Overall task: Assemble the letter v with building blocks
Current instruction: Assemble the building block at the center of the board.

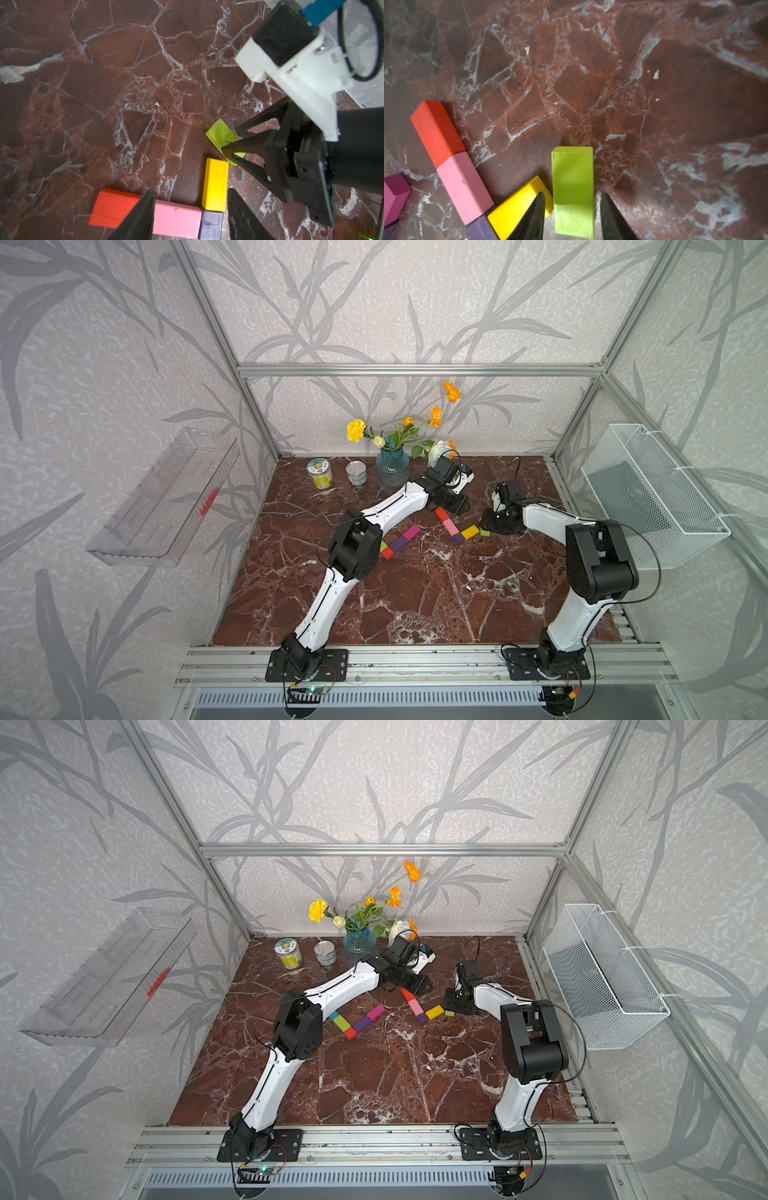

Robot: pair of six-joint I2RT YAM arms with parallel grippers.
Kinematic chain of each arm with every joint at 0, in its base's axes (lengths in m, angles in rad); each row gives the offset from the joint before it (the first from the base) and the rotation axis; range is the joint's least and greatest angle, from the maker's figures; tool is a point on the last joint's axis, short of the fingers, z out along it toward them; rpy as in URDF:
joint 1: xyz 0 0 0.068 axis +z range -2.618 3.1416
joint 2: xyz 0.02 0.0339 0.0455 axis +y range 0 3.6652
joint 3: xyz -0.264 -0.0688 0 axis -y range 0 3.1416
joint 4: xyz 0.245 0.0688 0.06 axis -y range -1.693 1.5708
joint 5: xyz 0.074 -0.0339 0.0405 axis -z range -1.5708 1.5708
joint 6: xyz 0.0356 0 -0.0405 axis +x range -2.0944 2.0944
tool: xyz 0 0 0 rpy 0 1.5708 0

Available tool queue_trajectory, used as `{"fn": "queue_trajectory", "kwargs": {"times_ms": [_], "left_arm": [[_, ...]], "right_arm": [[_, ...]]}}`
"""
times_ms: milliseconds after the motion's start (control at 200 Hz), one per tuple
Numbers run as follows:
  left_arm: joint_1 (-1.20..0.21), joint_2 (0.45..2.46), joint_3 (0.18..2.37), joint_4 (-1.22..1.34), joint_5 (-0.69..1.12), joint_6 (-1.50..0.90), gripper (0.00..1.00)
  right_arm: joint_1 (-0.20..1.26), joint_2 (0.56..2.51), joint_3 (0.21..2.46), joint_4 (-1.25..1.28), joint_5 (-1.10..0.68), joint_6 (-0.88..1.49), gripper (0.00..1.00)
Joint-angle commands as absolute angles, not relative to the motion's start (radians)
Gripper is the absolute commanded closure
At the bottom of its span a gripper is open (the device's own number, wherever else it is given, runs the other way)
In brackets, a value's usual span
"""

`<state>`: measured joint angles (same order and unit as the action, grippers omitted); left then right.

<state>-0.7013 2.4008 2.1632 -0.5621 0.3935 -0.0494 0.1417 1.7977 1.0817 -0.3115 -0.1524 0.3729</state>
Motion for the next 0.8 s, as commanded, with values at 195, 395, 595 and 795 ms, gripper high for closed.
{"fn": "queue_trajectory", "kwargs": {"times_ms": [195,395,595,795], "left_arm": [[-0.706,2.572,2.427,-0.7,0.502,-0.115,0.59],[-0.716,2.622,2.465,-0.683,0.507,-0.113,0.71],[-0.746,2.674,2.516,-0.641,0.496,-0.071,0.73],[-0.77,2.725,2.551,-0.616,0.439,-0.034,0.77]], "right_arm": [[0.087,1.65,1.007,-0.275,-0.196,0.405,0.52],[0.071,1.614,0.949,-0.268,-0.248,0.392,0.66],[0.071,1.561,0.858,-0.214,-0.305,0.417,0.93],[0.071,1.566,0.816,-0.179,-0.333,0.438,1.0]]}}
